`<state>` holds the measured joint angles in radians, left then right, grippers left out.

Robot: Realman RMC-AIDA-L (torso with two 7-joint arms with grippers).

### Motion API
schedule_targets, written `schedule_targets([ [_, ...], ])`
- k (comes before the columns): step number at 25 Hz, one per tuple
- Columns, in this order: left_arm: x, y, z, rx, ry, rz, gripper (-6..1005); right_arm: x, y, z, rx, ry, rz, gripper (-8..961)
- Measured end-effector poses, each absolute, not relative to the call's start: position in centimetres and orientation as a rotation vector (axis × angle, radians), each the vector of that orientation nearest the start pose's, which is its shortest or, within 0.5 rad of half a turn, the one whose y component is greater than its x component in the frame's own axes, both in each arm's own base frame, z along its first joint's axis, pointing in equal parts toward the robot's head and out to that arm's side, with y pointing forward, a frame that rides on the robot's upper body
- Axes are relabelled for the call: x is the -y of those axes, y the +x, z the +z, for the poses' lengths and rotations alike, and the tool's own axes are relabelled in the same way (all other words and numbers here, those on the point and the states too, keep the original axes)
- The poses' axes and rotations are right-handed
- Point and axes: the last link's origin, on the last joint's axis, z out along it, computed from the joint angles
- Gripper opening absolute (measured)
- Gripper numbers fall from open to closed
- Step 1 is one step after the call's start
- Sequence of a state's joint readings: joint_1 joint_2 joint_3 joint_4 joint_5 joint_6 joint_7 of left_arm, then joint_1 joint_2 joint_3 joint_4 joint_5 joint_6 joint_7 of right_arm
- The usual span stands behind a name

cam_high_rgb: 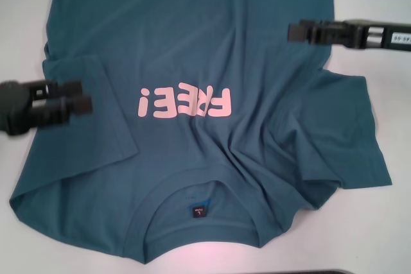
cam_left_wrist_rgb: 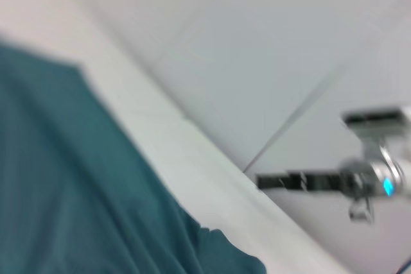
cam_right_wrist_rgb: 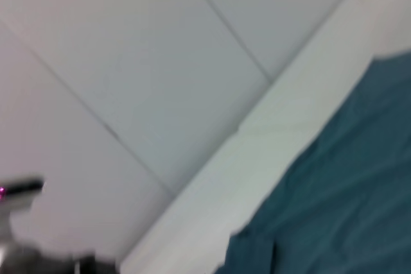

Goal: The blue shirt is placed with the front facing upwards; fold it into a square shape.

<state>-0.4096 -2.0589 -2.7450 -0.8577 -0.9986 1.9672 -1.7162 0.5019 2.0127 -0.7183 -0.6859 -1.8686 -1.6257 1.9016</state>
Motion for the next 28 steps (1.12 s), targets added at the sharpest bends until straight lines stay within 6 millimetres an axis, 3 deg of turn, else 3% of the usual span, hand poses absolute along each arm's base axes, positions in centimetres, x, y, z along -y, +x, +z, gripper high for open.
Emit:
schedule_targets([
  [2,-26.0,-29.5,6.2,0.975,-2.696,-0.864,598,-33.2,26.1,4.0,-1.263,-2.546,0.956,914],
  [4,-24.8,-30.1,5.6,0.86,-2.705,-0.878,598,-32.8,26.2,4.5,-1.286,-2.555,0.971,914],
  [7,-24.0,-30.3,4.9,0.827,-2.698,-0.917,598,-31.8,27.2,5.8,-1.421,-2.575,0.925,914],
  [10,-23.7,-30.1,4.8,0.836,-2.714,-0.942,598,-30.1,29.4,8.0,-1.677,-2.546,0.736,914],
  [12,-23.9,-29.8,5.1,0.875,-2.716,-0.954,598,-29.1,31.5,10.0,-1.881,-2.436,0.533,914],
  [16,-24.8,-29.4,5.4,0.958,-2.725,-0.943,598,-27.6,33.9,12.9,-2.047,-2.27,0.221,914],
  [19,-25.2,-29.1,5.2,0.953,-2.728,-0.946,598,-27.7,34.3,13.2,-2.071,-2.225,0.105,914],
  [28,-25.8,-28.5,5.2,0.915,-2.714,-0.968,598,-29.8,34.6,11.0,-2.038,-2.165,0.173,914],
])
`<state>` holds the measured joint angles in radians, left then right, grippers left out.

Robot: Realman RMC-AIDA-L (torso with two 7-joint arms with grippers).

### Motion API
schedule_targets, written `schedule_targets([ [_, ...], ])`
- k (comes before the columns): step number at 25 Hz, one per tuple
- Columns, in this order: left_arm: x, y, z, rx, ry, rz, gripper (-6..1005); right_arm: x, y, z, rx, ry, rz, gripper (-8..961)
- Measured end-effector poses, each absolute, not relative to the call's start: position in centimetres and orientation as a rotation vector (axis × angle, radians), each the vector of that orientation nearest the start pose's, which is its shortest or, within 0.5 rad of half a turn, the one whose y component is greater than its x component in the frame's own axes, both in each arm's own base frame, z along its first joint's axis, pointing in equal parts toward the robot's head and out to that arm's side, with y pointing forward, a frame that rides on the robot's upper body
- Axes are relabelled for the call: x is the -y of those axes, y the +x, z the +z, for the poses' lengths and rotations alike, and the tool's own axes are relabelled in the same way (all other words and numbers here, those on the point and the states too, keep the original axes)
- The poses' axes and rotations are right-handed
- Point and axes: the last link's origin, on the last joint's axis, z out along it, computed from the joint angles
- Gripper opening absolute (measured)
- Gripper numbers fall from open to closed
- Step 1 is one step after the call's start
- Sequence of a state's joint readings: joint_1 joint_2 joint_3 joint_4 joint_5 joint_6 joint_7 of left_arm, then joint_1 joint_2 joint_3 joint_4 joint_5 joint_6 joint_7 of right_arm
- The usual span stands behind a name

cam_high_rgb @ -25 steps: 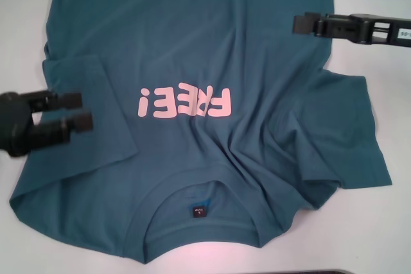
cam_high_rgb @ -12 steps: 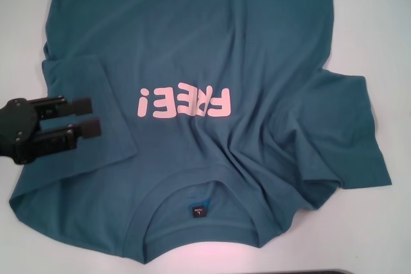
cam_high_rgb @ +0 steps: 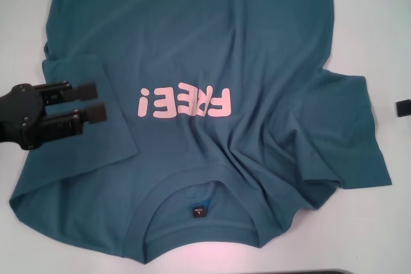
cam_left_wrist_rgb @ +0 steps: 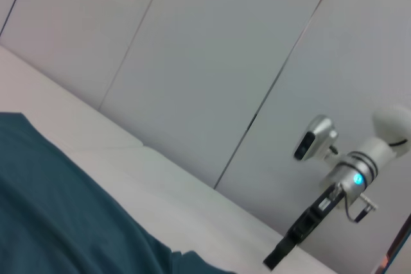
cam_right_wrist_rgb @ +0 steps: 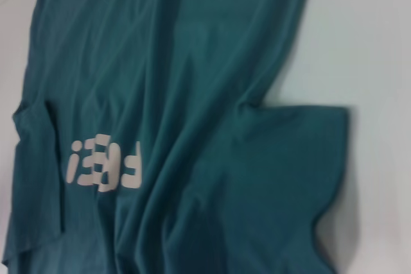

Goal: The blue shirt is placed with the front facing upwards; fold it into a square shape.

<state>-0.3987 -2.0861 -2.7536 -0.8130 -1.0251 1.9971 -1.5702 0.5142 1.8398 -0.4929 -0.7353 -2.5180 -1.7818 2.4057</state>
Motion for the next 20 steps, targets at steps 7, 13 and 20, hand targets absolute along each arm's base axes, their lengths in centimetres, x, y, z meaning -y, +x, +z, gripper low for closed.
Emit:
schedule_targets([
  [7,-26.0,-28.3,5.4,0.894,-2.704,-0.995,598,-30.7,34.0,8.3,-2.08,-2.168,0.2,914],
  [13,-26.0,-28.1,5.4,0.883,-2.702,-1.015,598,-31.2,34.2,7.8,-2.065,-2.135,0.195,914],
  [20,-26.0,-28.1,5.3,0.885,-2.704,-1.019,598,-31.5,34.2,7.1,-2.053,-2.132,0.209,914],
])
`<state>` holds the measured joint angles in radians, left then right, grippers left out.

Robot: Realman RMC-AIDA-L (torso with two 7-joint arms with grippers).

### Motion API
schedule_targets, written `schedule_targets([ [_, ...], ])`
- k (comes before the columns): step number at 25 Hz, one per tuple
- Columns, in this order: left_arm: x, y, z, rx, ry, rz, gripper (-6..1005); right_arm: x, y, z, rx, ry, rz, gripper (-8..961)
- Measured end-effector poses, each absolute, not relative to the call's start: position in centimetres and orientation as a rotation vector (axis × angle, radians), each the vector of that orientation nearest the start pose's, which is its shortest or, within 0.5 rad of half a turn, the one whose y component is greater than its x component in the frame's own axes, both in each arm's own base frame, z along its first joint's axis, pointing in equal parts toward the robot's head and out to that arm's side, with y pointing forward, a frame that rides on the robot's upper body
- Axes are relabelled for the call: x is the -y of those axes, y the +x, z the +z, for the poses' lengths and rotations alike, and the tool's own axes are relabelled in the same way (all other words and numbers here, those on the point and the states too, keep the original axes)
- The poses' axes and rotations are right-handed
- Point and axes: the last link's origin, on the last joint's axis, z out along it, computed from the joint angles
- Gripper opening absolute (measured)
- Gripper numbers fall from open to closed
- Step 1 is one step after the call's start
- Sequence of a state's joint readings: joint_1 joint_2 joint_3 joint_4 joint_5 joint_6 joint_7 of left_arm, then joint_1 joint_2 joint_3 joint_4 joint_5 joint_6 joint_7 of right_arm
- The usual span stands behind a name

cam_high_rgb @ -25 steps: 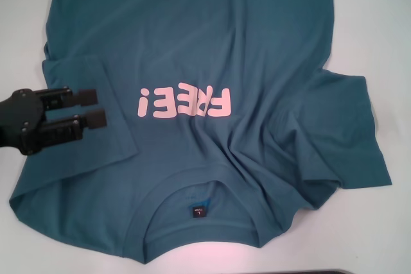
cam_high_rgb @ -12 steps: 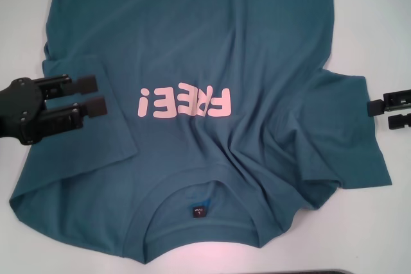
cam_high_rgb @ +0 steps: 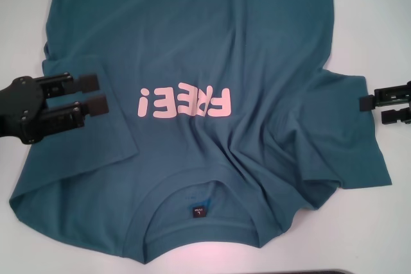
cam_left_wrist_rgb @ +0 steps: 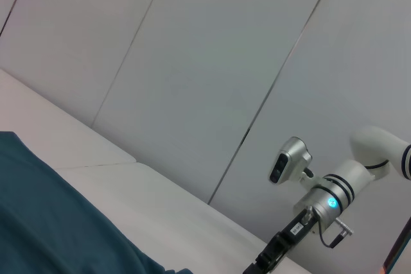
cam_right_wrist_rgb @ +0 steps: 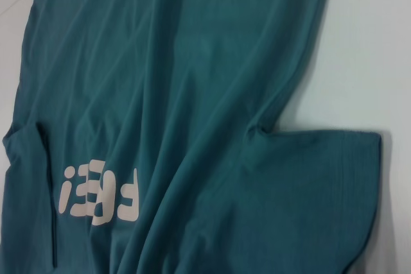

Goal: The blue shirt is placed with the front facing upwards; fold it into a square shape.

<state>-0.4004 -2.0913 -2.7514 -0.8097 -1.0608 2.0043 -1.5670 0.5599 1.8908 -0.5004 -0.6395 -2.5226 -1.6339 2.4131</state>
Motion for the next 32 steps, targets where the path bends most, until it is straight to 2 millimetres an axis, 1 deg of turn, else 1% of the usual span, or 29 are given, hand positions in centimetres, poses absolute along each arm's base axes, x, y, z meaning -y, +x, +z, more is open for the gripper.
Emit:
schedule_targets([
  [4,-26.0,-28.0,5.3,0.883,-2.703,-1.022,598,-31.6,34.2,6.4,-2.059,-2.127,0.203,914],
  [10,-25.9,-28.1,5.3,0.885,-2.698,-1.024,598,-31.6,34.2,6.1,-2.062,-2.123,0.208,914],
  [24,-25.7,-28.1,5.3,0.886,-2.704,-1.03,598,-32.2,33.5,4.8,-2.05,-2.149,0.192,914],
  [32,-25.7,-27.9,5.3,0.881,-2.707,-1.037,598,-32.3,32.9,4.7,-2.059,-2.166,0.215,914],
])
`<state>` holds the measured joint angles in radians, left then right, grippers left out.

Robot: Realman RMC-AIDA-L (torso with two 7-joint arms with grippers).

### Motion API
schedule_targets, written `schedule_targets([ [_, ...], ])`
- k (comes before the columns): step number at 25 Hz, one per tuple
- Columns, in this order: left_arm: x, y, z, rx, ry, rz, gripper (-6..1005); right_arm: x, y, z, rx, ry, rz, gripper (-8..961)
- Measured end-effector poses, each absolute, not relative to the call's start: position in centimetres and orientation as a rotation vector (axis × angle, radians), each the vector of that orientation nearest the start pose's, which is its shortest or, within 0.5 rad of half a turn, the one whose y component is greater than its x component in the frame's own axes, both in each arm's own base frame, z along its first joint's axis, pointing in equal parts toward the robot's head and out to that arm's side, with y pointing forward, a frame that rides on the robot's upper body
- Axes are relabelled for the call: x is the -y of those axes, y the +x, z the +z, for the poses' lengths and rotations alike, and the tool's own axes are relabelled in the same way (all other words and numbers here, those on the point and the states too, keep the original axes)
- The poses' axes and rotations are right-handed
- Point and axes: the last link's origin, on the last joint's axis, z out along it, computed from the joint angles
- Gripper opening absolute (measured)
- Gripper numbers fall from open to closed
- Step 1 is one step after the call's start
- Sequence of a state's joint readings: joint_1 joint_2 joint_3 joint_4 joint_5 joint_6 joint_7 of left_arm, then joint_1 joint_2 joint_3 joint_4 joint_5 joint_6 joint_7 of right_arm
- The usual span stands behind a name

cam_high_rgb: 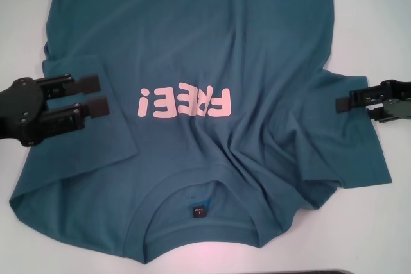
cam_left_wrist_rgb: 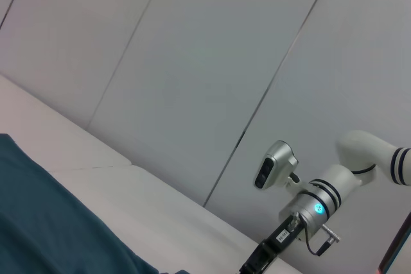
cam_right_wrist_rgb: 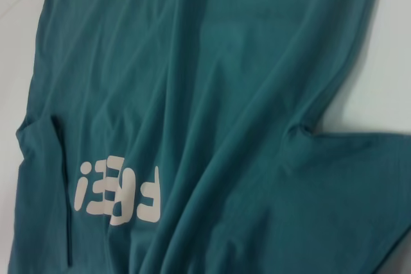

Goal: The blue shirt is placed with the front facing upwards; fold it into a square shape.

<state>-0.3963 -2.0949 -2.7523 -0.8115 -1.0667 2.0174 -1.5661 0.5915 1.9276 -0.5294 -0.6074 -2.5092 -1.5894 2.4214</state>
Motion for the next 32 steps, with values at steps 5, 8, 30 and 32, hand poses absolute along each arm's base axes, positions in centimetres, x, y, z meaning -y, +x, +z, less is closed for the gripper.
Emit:
schedule_targets([
  [5,-25.9,-27.7,5.2,0.87,-2.718,-1.04,598,-32.3,33.1,5.0,-2.069,-2.155,0.196,860],
  [8,-25.9,-27.7,5.2,0.869,-2.715,-1.043,599,-32.1,33.3,5.0,-2.076,-2.151,0.184,778],
  [30,-25.7,-27.7,5.3,0.866,-2.7,-1.068,599,-31.9,33.6,8.0,-2.072,-2.111,0.196,32],
  [32,-25.5,-27.8,5.5,0.865,-2.684,-1.083,599,-31.9,33.6,9.2,-2.062,-2.085,0.219,17],
])
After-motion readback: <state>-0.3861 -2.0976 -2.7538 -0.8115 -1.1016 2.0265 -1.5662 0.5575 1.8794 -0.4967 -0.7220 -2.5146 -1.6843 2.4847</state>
